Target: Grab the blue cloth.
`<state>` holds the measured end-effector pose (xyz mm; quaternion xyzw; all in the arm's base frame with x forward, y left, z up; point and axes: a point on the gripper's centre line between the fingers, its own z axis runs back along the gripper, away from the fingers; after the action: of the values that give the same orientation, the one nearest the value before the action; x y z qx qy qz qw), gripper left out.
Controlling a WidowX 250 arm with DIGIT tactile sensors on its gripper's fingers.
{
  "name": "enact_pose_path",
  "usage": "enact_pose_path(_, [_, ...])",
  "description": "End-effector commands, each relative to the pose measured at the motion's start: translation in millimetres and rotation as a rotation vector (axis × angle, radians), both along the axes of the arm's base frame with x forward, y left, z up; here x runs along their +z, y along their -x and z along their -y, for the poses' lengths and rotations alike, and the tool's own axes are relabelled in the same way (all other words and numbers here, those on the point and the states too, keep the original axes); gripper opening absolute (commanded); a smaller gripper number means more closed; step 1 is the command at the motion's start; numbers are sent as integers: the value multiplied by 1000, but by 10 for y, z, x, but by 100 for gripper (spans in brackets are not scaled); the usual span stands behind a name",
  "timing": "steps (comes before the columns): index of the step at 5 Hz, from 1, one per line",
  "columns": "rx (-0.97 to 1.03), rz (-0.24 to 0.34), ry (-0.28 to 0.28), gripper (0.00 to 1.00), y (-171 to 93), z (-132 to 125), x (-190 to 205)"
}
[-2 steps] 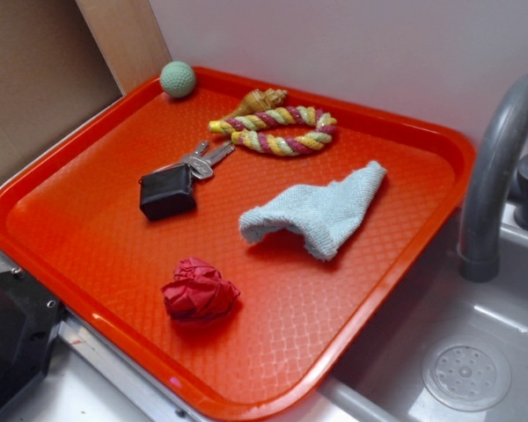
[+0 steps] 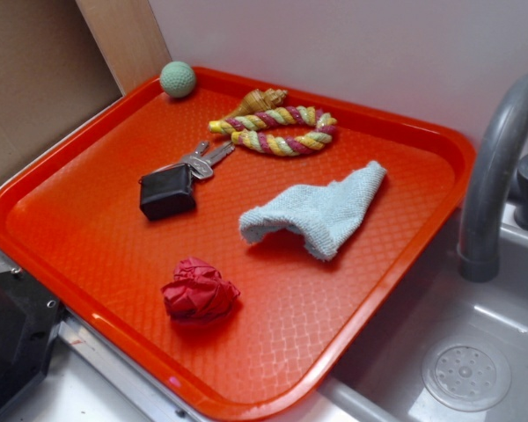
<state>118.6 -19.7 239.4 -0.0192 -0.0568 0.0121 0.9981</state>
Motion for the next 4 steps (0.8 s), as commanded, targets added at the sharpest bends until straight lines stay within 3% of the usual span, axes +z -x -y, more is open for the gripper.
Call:
enact_pose_path(1, [-497, 272, 45, 100, -415, 714, -650])
enact_pose_path(2, [-740, 253, 116, 100, -404, 679, -915])
enact_pose_path(4, [-740, 253, 116, 100, -404, 679, -915])
